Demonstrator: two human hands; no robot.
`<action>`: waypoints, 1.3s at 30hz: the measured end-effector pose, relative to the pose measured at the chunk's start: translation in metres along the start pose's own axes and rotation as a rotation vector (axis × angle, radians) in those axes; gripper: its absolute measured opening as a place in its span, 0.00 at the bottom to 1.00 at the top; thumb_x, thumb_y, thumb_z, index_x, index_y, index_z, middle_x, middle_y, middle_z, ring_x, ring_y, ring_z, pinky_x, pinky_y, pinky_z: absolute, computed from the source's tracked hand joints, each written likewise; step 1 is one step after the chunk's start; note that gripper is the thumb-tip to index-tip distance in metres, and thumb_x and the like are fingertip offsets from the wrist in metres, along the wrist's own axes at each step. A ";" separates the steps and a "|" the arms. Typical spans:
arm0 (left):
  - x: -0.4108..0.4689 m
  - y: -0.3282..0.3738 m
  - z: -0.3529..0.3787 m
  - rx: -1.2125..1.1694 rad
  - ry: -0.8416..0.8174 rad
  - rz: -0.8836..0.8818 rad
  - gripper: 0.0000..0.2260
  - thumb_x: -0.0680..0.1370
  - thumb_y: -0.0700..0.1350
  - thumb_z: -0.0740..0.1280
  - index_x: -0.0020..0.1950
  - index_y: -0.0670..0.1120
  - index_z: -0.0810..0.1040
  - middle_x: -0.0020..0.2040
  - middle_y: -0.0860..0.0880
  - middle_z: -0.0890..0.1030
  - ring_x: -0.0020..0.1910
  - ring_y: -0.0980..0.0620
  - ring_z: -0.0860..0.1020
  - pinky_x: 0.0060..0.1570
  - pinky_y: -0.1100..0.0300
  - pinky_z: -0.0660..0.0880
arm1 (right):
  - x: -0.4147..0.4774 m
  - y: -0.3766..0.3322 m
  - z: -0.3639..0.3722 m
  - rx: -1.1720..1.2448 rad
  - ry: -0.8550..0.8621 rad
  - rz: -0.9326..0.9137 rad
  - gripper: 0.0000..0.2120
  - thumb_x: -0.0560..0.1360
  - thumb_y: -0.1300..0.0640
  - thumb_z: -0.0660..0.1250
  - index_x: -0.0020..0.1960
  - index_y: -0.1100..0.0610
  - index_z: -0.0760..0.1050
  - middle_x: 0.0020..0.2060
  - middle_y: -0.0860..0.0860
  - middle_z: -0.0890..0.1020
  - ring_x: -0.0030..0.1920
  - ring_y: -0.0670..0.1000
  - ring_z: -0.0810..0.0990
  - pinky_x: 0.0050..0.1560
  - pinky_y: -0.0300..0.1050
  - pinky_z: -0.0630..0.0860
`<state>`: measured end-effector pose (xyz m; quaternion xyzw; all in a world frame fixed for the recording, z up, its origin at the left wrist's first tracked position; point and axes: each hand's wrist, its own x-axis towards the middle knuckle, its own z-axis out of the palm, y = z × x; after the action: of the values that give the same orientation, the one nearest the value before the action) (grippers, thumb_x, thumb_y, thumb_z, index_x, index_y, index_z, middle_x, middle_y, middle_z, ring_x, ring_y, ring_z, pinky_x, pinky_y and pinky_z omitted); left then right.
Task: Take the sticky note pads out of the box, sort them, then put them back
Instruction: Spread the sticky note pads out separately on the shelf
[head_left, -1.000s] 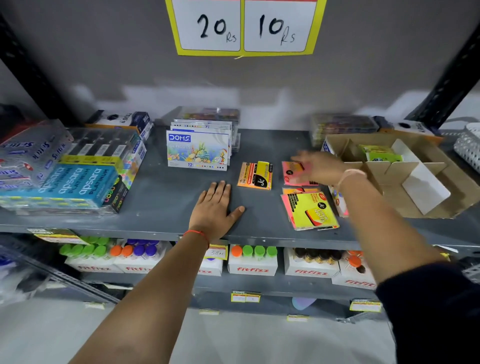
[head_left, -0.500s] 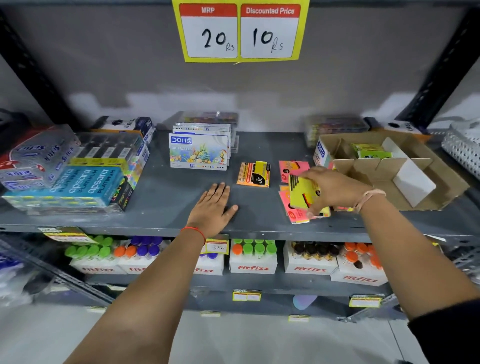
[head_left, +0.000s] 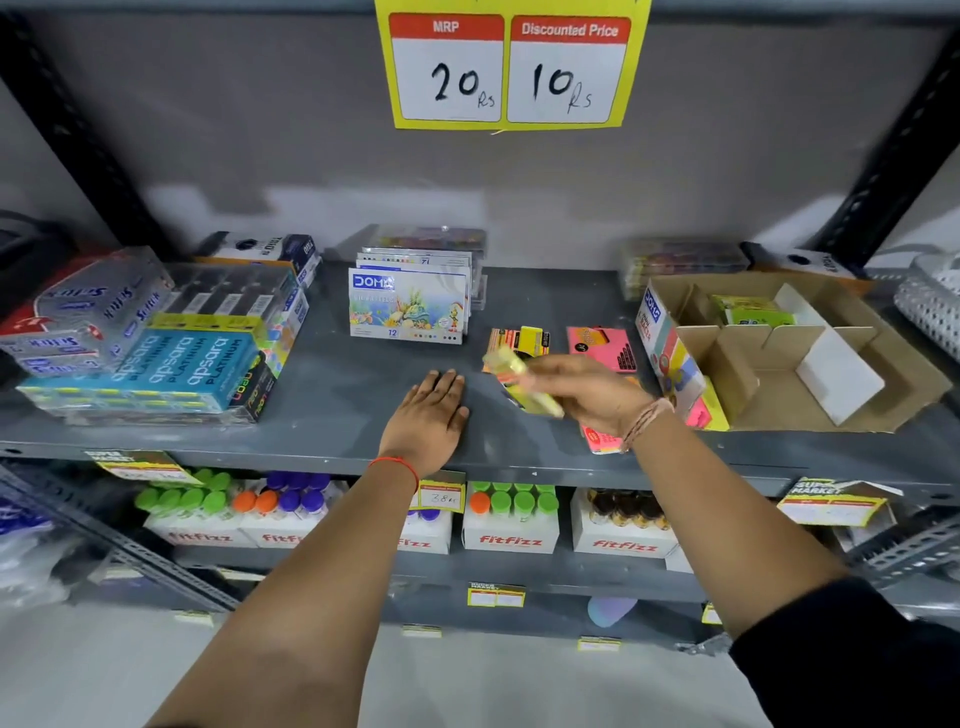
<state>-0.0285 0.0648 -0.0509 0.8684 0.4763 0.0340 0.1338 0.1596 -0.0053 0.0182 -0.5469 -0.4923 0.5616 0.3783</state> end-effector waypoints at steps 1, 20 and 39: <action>0.000 0.000 0.000 -0.001 -0.001 0.004 0.22 0.82 0.48 0.48 0.76 0.45 0.51 0.79 0.49 0.51 0.78 0.50 0.48 0.76 0.57 0.46 | 0.000 -0.001 0.005 -0.275 0.043 -0.004 0.20 0.66 0.56 0.76 0.57 0.58 0.80 0.51 0.52 0.82 0.48 0.43 0.81 0.52 0.35 0.73; 0.000 0.002 0.000 0.068 -0.001 -0.016 0.23 0.82 0.49 0.46 0.77 0.46 0.46 0.79 0.50 0.47 0.78 0.51 0.44 0.77 0.53 0.43 | -0.034 0.000 -0.048 -1.369 0.008 0.279 0.44 0.66 0.56 0.76 0.75 0.56 0.57 0.74 0.54 0.65 0.73 0.55 0.64 0.70 0.47 0.64; 0.003 -0.002 0.005 0.090 0.013 -0.021 0.25 0.80 0.52 0.42 0.77 0.48 0.48 0.79 0.51 0.49 0.78 0.51 0.46 0.76 0.54 0.44 | 0.044 0.000 -0.087 -1.231 0.291 0.301 0.31 0.68 0.55 0.74 0.68 0.56 0.66 0.64 0.58 0.76 0.62 0.60 0.75 0.64 0.52 0.72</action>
<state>-0.0271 0.0674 -0.0563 0.8682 0.4873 0.0167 0.0917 0.2408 0.0495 0.0144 -0.7972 -0.5858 0.1440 -0.0243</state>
